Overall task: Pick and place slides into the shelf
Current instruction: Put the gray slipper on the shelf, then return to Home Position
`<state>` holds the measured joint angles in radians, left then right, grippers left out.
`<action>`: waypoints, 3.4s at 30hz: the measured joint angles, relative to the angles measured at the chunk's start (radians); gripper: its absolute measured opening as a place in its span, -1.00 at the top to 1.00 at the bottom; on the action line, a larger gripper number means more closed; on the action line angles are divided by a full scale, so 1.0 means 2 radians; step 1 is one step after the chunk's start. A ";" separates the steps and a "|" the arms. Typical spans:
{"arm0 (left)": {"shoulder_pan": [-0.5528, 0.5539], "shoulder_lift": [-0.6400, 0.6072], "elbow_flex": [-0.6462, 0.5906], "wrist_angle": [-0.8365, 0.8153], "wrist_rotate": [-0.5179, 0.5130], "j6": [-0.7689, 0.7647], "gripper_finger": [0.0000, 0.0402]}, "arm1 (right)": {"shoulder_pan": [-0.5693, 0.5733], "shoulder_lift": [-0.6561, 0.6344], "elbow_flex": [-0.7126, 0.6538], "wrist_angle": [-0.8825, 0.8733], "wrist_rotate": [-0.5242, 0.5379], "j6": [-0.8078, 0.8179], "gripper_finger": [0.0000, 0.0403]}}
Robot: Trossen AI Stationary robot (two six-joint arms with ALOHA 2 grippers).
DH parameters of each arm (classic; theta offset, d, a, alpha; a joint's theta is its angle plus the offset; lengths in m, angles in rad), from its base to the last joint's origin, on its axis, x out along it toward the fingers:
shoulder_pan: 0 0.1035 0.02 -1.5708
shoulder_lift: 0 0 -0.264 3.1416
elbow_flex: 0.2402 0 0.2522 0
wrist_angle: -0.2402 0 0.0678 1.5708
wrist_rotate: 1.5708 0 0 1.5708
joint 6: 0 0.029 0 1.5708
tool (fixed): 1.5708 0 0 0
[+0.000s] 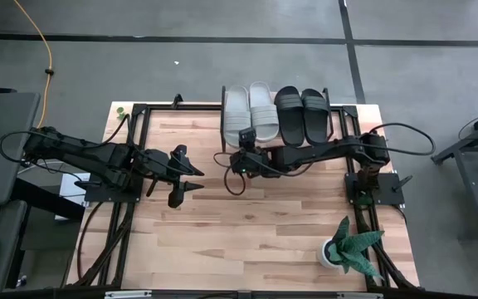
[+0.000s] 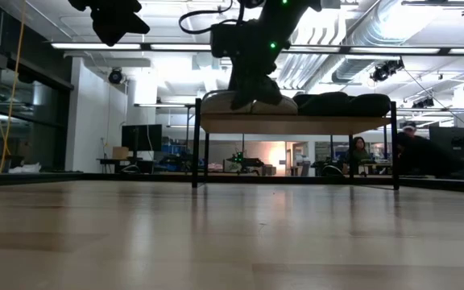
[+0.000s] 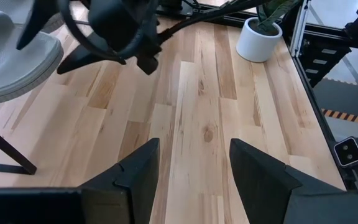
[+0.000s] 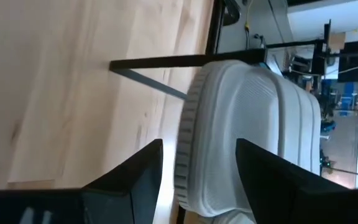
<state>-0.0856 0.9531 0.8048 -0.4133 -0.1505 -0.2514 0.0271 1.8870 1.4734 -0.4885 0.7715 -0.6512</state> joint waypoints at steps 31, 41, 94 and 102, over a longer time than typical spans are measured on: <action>0.000 0.000 0.000 -0.005 -0.023 0.010 0.10 | 0.038 0.000 0.063 -0.084 -0.034 0.078 0.04; 0.000 0.000 0.000 -0.005 -0.034 0.023 0.10 | 0.054 -0.001 0.125 -0.156 -0.079 0.130 0.04; 0.000 -0.217 -0.077 0.071 -0.007 0.049 0.10 | 0.201 -0.330 0.131 -0.139 -0.101 0.285 0.34; 0.000 -0.252 -0.077 0.037 -0.009 0.044 0.16 | 0.232 -0.361 0.130 -0.143 -0.090 0.284 0.96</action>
<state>-0.0856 0.4499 0.6506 -0.3393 -0.1686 -0.1643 0.4909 1.1659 1.7344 -0.7738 0.5924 -0.0822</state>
